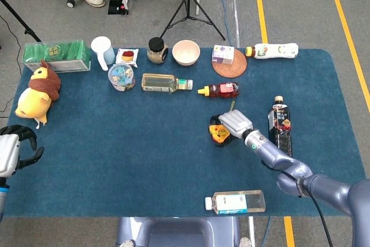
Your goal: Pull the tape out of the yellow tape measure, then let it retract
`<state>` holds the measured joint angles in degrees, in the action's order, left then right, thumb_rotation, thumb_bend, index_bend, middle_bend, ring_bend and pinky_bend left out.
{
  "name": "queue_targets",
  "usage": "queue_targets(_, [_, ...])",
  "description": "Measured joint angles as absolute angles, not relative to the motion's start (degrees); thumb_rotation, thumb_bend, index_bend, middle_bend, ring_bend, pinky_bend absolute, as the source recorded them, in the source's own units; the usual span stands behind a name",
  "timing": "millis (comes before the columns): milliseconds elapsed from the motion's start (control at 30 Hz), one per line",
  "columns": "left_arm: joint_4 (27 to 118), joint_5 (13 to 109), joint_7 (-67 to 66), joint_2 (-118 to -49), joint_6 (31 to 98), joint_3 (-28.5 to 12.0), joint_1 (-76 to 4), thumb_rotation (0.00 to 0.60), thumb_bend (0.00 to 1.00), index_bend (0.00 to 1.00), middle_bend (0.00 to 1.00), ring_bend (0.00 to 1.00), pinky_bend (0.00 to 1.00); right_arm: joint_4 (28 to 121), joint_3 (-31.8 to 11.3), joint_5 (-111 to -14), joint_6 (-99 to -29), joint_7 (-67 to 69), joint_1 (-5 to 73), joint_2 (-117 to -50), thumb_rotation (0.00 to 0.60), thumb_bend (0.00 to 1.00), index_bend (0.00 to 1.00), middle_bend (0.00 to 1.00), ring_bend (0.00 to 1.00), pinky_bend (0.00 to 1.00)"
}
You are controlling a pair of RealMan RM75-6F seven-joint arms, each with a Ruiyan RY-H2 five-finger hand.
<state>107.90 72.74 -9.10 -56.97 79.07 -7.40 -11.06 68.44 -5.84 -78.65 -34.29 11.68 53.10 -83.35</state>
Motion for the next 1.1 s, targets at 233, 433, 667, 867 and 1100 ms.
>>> queue_targets(233, [107.8, 72.5, -8.9, -56.7, 79.2, -7.3, -10.9, 0.600, 0.29, 0.66, 0.46, 0.27, 0.24, 67.5, -6.1, -77.3, -36.0, 8.4, 52.5, -85.0, 0.415, 0.22, 0.26, 0.36, 0.40, 0.42])
queue_targets(433, [107.6, 72.6, -8.5, -56.4, 79.1, -7.3, -10.9, 0.600, 0.29, 0.66, 0.46, 0.27, 0.24, 66.2, -6.0, -76.5, -37.8, 5.9, 51.6, -86.8, 0.418, 0.22, 0.27, 0.37, 0.40, 0.42])
queue_targets(667, [107.8, 72.8, -8.5, -56.2, 79.3, -7.1, -10.7, 0.600, 0.29, 0.66, 0.46, 0.27, 0.24, 65.1, -5.9, -76.5, -40.1, 4.6, 50.5, -87.8, 0.417, 0.22, 0.28, 0.37, 0.40, 0.43])
queue_targets(867, [108.1, 72.8, -8.7, -56.1, 79.6, -7.1, -10.6, 0.600, 0.29, 0.66, 0.46, 0.27, 0.24, 64.6, -5.5, -77.4, -41.4, 4.1, 49.9, -88.3, 0.419, 0.22, 0.28, 0.37, 0.40, 0.43])
queue_targets(1100, [108.5, 72.8, -8.9, -55.8, 79.6, -7.0, -10.5, 0.600, 0.29, 0.66, 0.46, 0.27, 0.24, 63.6, -5.1, -78.0, -42.8, 3.5, 48.9, -88.9, 0.417, 0.22, 0.29, 0.37, 0.40, 0.43])
